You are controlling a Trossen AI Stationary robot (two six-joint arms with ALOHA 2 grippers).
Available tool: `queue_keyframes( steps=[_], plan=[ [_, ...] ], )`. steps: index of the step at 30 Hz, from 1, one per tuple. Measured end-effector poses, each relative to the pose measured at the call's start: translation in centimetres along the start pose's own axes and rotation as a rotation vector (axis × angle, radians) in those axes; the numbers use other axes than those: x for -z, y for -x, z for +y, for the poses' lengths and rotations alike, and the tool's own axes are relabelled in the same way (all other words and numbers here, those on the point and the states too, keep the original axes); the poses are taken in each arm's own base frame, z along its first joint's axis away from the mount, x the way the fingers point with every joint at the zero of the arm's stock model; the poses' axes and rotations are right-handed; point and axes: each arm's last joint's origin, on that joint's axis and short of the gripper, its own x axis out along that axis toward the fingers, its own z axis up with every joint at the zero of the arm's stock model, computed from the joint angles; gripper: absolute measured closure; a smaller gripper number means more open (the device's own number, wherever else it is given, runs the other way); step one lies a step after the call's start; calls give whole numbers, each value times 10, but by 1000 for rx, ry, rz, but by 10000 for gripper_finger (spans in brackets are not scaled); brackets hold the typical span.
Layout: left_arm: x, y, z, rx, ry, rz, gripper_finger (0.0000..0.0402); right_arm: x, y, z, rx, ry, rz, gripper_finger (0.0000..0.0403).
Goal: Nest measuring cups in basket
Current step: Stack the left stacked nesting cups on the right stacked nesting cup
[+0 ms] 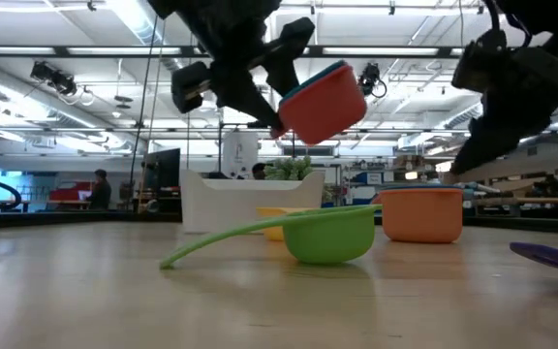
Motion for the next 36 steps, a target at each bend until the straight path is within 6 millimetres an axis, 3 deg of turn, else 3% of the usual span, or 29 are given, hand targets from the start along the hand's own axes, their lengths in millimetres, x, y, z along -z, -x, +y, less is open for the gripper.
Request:
queue_keyframes(
  steps=[5, 17, 23, 36],
  plan=[
    [9, -1, 12, -64, -25, -45, 235, 5, 0, -3, 31, -24, 49, 194],
    [36, -28, 32, -208, -113, -78, 235, 9, 8, -6, 21, -35, 92, 194],
    [45, -34, 44, -210, -130, -102, 235, 9, 13, -8, 17, -53, 91, 194],
    [57, -67, 68, -120, -193, -106, 235, 12, 20, -13, 34, -102, 88, 194]
  ],
)
